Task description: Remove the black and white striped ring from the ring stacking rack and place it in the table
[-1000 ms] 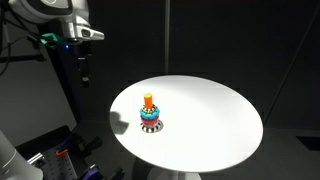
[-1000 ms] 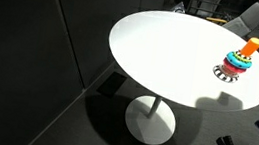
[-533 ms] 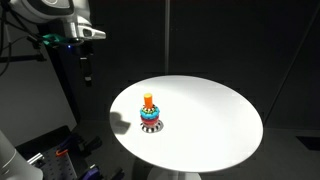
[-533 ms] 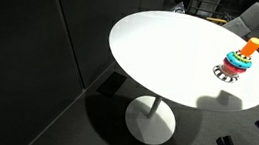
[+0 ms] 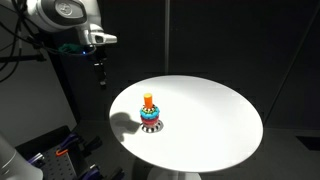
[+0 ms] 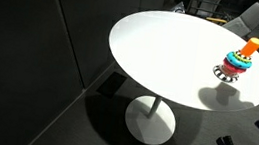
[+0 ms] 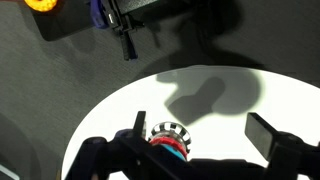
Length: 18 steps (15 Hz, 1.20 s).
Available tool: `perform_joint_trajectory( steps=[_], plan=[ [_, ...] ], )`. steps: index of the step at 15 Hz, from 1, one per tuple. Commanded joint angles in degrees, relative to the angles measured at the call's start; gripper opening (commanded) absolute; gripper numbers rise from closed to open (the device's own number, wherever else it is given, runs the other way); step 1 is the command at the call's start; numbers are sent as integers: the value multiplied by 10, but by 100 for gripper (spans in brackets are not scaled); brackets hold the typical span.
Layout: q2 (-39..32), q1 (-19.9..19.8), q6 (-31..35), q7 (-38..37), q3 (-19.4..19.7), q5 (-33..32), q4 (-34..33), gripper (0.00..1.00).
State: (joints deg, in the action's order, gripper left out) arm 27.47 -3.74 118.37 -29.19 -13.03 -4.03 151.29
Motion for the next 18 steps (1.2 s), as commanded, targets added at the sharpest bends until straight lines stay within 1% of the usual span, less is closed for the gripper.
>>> perform_joint_trajectory(
  steps=[1,5,9,14,18],
  plan=[
    [-45,-21,32,-44,6,-41,-19,100],
    [-85,-35,61,-70,20,-72,-35,100],
    [-119,-36,93,-68,46,-75,-55,100],
    [-138,-30,137,-53,75,-60,-63,100],
    [-132,-27,133,-57,77,-64,-50,100]
  ],
)
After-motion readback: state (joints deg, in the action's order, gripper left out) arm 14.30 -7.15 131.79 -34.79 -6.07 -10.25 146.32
